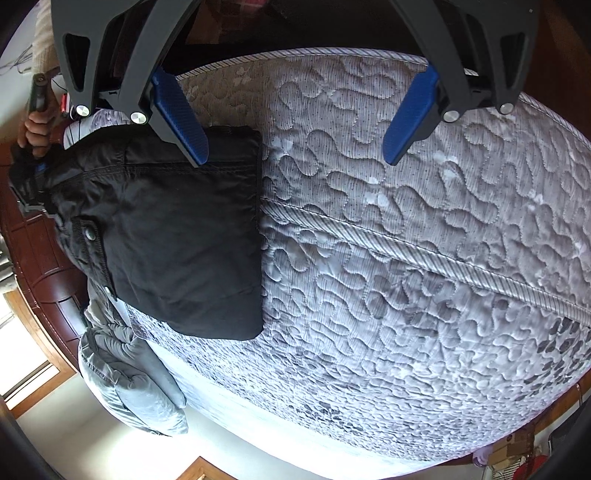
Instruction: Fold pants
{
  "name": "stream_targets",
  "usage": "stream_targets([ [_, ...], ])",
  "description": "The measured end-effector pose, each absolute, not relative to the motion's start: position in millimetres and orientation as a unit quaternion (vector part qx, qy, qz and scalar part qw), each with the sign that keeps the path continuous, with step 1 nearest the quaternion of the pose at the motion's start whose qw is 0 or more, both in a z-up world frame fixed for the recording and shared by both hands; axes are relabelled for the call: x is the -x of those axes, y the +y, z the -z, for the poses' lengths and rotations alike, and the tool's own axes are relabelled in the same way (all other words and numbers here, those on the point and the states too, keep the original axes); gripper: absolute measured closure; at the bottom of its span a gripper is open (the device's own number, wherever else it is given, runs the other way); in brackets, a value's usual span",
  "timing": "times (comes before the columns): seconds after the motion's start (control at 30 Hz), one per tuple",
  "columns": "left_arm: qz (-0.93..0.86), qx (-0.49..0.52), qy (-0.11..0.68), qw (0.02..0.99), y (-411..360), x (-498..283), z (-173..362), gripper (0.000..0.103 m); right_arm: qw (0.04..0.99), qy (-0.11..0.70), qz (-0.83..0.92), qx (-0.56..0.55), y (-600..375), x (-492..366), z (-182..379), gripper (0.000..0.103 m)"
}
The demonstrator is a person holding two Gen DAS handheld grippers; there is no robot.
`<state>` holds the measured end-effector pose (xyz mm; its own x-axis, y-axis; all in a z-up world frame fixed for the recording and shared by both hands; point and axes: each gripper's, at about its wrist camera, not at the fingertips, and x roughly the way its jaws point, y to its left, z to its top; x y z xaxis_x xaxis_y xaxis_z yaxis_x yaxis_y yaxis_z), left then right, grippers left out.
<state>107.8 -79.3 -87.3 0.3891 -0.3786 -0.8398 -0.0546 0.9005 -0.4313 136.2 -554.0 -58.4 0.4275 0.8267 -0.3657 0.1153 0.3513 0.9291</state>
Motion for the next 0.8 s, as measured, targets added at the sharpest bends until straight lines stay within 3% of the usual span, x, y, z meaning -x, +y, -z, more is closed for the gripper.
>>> stream_targets([
  [0.27, 0.103, 0.189, 0.550, 0.807, -89, -108, 88, 0.007, 0.651, 0.507, -0.222, -0.520, -554, -134, 125, 0.077],
  [0.37, 0.106, 0.184, 0.552, 0.806, -92, -108, 87, 0.007, 0.650, 0.505, -0.226, -0.521, -556, -131, 127, 0.068],
  [0.43, 0.107, 0.184, 0.552, 0.806, -93, -108, 87, 0.007, 0.659, 0.502, -0.229, -0.511, -560, -128, 122, 0.048],
  [0.5, 0.108, 0.184, 0.552, 0.806, -94, -108, 87, 0.007, 0.668, 0.497, -0.232, -0.502, -564, -123, 114, 0.038],
  [0.6, 0.108, 0.186, 0.552, 0.805, -93, -108, 87, 0.007, 0.683, 0.500, -0.227, -0.481, -572, -115, 106, 0.032],
  [0.8, 0.111, 0.191, 0.554, 0.803, -96, -105, 89, 0.007, 0.685, 0.510, -0.227, -0.468, -591, -90, 114, 0.032],
])
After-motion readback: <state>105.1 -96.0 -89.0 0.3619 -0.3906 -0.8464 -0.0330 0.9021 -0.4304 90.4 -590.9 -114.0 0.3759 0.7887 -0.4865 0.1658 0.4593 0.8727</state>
